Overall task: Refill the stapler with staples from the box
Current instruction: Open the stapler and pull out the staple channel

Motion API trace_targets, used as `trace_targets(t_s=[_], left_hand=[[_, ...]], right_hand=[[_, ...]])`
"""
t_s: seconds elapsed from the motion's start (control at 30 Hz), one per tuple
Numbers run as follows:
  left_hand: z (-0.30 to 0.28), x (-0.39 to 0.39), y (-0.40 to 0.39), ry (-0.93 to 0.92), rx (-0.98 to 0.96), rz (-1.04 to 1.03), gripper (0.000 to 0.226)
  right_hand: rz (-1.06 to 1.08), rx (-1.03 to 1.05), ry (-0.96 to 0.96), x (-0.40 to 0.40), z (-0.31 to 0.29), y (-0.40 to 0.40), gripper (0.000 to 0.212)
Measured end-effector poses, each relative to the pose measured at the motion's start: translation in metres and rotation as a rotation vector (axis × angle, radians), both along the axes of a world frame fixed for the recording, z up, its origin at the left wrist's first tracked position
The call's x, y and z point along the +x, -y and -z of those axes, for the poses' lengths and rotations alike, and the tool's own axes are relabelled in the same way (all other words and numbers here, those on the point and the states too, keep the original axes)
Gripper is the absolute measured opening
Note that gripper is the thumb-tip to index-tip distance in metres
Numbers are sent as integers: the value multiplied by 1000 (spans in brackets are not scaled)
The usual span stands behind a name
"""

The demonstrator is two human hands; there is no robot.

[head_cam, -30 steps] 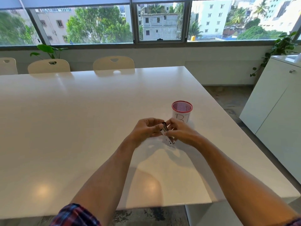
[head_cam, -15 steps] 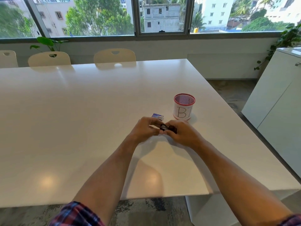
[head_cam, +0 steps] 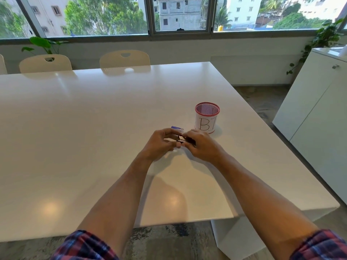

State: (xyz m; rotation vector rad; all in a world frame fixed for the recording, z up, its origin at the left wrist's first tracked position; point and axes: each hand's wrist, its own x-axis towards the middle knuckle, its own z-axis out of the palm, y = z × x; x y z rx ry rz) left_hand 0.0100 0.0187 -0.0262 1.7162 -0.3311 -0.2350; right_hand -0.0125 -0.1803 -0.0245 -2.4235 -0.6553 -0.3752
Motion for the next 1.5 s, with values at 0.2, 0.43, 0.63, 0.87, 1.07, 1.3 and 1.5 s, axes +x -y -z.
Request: trace_targets(t_s=[0.2,0.43,0.63,0.87,1.07,1.3,1.5], left_hand=[[0,2,3,32,31,-12,39],[0,7,3,16,7,-3,41],[-3,7,1,-1,-4,-18,35],[-6,5,-4,-12,-18,-22,47],[-7,3,-4,3,-118,-28,44],[-2,5,3,-46,-211,-137,22],[-7,4,15,-5,-251,-146,29]], right_hand=[[5,25,5,3,4,2,31],[26,92,26,7,5,0,27],[18,130,-13,11,5,-4,17],[-2,203,-99,9,5,0,25],[-37,609,-457,7,1,-3,27],[-144,1147,-807,-1,-1,-7,34],[-234,1480,-943,0,8,-5,37]])
